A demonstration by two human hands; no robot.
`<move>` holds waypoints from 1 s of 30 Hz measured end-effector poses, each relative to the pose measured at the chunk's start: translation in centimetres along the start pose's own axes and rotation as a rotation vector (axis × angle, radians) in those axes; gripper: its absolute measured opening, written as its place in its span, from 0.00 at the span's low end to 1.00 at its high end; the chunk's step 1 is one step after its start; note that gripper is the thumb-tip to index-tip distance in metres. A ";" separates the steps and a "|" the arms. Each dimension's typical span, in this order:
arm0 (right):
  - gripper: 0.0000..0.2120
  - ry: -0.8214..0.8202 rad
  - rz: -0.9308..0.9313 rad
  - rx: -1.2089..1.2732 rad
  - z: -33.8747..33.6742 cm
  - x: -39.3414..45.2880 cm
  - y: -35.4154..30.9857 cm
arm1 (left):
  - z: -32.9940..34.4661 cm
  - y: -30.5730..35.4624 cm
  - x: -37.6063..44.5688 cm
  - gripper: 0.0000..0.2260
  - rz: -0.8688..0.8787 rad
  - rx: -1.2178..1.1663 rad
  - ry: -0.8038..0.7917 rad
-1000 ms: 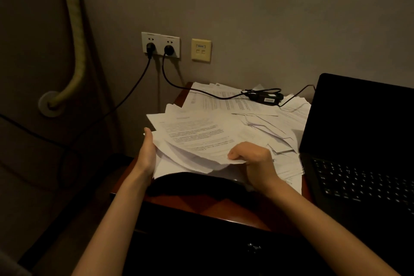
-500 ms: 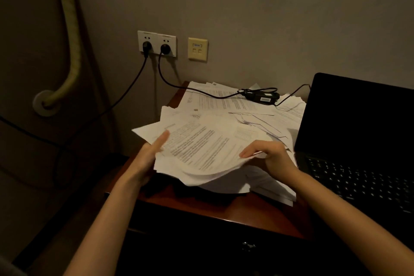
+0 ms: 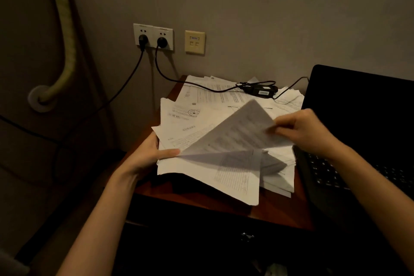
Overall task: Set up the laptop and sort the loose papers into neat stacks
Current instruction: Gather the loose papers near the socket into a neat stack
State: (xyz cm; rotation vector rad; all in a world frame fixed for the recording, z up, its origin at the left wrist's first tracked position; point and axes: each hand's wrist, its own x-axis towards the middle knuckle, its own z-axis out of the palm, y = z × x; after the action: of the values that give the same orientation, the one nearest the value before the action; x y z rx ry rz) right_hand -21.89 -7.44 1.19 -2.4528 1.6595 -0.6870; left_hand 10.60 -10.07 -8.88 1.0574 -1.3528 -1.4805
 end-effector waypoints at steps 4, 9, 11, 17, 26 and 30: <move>0.06 0.434 -0.192 -0.048 -0.2 -1.1 -2.3 | -0.6 -0.1 0.1 0.51 -0.017 -0.047 -0.027; 0.08 0.661 -0.339 -0.365 0.3 -2.9 -5.9 | -0.3 -0.1 0.0 0.45 -0.016 -0.097 -0.045; 0.10 0.714 -0.350 -0.452 -0.1 -3.7 -7.1 | -0.3 -0.1 0.0 0.38 -0.043 -0.119 -0.027; 0.07 0.665 -0.495 -0.502 3.8 -4.6 -10.1 | -0.1 -0.1 0.4 0.28 -0.078 -0.107 0.047; 0.12 0.178 -0.324 -0.305 13.7 -4.2 -11.0 | -0.1 -0.7 0.4 0.16 -0.072 -0.229 0.174; 0.26 -0.060 -0.217 -0.345 12.7 -5.1 -11.7 | -0.2 -0.7 0.8 0.14 -0.106 -0.244 0.173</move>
State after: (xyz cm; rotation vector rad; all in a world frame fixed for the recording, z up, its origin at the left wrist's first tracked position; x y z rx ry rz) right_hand -8.07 -0.28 -7.90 -2.8904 1.6217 -0.3650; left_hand 10.55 -10.87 -9.59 1.0837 -0.9811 -1.5485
